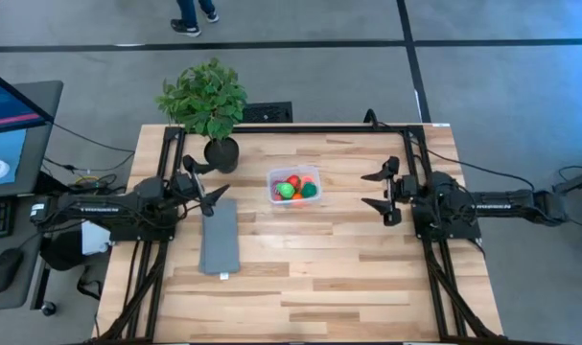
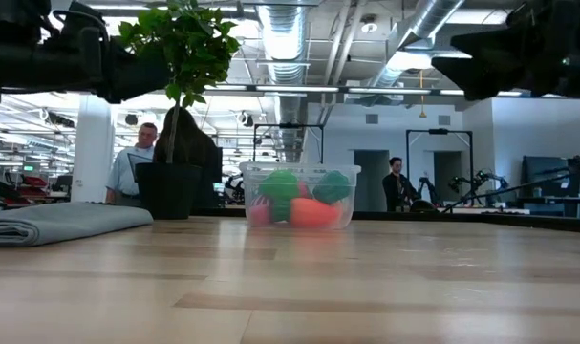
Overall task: Pick and placing Produce into tupperware
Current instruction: Return to Home Position
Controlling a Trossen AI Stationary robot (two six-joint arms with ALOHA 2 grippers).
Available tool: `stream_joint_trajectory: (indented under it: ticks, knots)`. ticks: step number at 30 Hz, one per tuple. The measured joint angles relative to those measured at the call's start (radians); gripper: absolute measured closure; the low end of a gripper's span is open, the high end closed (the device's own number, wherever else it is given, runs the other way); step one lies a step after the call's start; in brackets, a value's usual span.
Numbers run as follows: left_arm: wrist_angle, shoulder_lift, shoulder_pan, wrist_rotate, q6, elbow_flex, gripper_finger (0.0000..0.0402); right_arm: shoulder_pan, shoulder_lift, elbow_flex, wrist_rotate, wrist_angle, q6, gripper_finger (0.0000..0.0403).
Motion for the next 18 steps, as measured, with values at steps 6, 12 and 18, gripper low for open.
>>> stream_joint_trajectory:
  ticks: [6, 12, 18]
  knots:
    - [-0.017, -0.01, -0.05, -0.085, -0.019, -0.001, 0.0081, 0.052, 0.0, 0.0, 0.088, -0.003, -0.006, 0.0079]
    - [-0.049, -0.01, -0.114, -0.164, -0.024, -0.001, 0.0081, 0.085, 0.0, 0.0, 0.126, -0.039, -0.014, 0.0079]
    - [-0.013, -0.017, -0.18, -0.211, 0.035, -0.001, 0.0081, 0.086, 0.0, 0.0, 0.125, -0.046, -0.015, 0.0079]
